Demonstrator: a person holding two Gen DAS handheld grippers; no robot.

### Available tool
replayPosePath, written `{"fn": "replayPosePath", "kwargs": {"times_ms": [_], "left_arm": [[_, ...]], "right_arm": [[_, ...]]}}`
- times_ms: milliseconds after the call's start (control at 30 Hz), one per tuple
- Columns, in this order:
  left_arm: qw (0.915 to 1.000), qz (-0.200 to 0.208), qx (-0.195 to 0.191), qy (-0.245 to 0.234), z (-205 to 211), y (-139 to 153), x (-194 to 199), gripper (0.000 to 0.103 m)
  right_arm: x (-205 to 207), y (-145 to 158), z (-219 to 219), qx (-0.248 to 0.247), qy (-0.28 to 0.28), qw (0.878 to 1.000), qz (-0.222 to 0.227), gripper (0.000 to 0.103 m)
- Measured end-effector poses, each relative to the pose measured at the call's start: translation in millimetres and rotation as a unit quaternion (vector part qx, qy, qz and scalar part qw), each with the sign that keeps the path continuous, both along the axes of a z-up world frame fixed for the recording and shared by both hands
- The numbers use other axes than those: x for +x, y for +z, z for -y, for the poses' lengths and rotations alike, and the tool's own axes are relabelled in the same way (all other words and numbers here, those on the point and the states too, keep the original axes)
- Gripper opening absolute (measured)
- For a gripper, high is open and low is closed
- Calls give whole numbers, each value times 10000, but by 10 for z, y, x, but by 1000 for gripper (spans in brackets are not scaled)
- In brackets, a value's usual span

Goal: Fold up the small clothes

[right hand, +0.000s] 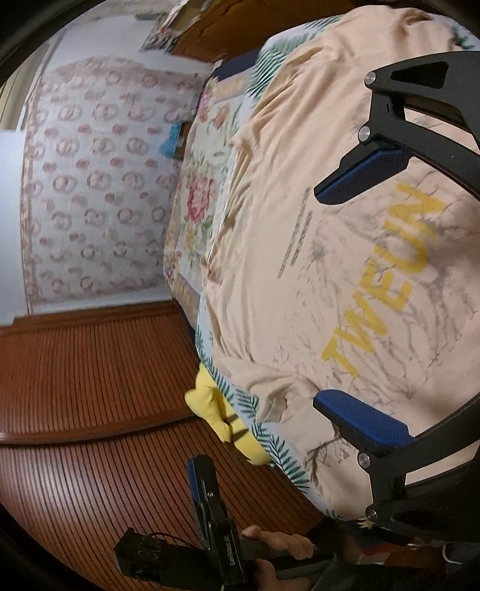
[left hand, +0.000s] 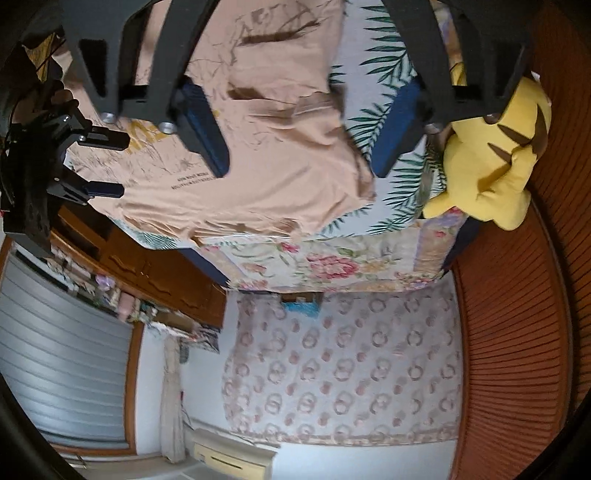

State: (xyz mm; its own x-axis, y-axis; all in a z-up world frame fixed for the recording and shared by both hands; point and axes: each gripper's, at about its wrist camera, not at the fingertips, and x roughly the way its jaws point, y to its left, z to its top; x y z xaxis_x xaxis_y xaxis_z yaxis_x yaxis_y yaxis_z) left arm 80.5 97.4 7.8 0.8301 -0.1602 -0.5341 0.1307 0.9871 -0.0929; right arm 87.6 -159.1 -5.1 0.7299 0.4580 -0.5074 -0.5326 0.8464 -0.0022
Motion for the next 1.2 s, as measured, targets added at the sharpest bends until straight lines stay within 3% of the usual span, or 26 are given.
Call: {"fn": "replayPosePath", "kwargs": {"times_ms": [233, 500, 767, 867, 1033, 1200], "left_arm": [[9989, -92, -5, 464, -264, -200, 16, 81], [9961, -214, 102, 844, -539, -343, 22, 81], [9928, -354, 89, 1140, -721, -450, 42, 81], [9918, -405, 22, 1213, -770, -475, 69, 81], [9909, -484, 17, 1253, -794, -512, 126, 81], [9920, -503, -15, 1156, -740, -512, 203, 81]], "right_arm": [[287, 7, -626, -319, 787, 9964, -52, 69], [785, -127, -1505, -447, 1637, 9848, -374, 58], [1169, -369, -2233, -689, 2383, 9657, -768, 45], [1314, -487, -2506, -859, 2541, 9596, -845, 41], [1403, -692, -2806, -1185, 2640, 9534, -857, 11], [1517, -666, -2686, -719, 2500, 9620, -828, 5]]}}
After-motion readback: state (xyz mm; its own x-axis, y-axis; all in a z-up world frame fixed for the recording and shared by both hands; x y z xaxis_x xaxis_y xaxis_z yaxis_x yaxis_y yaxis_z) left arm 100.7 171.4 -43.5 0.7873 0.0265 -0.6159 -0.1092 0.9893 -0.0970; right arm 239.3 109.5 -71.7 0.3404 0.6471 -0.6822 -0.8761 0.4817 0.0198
